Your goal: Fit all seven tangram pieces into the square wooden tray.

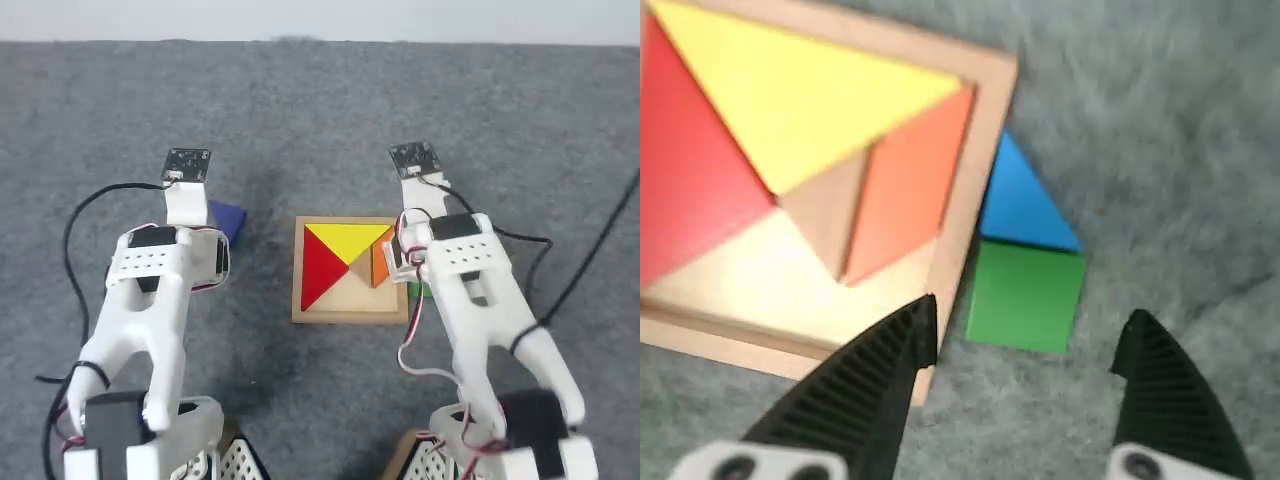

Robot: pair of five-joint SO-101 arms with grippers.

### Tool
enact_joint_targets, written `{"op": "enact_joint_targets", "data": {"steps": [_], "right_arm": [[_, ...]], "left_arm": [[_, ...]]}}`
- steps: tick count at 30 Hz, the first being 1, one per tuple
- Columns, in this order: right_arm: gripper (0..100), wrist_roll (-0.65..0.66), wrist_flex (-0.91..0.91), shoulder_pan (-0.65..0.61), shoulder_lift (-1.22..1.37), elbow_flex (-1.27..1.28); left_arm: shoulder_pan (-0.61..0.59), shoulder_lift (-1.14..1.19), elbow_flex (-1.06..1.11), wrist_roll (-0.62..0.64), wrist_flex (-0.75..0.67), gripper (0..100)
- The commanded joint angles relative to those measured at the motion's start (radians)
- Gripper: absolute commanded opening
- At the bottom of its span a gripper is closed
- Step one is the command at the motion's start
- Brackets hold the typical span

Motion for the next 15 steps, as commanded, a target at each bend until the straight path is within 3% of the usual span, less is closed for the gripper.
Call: {"op": "enact_joint_targets", "data": {"steps": [1, 11, 15], "right_arm": [[29.9, -0.011, -0.033, 0.024, 0.073, -0.035], [29.5, -0.012, -0.044, 0.093, 0.189, -0.037], [19.2, -0.012, -0.067, 0.094, 0.202, -0.037]], "left_arm": [[-0.005, -0.017, -0.041, 0.017, -0.018, 11], [-0.005, -0.017, -0.041, 0.017, -0.018, 11], [-0.005, -0.017, -0.041, 0.017, -0.018, 11]]}}
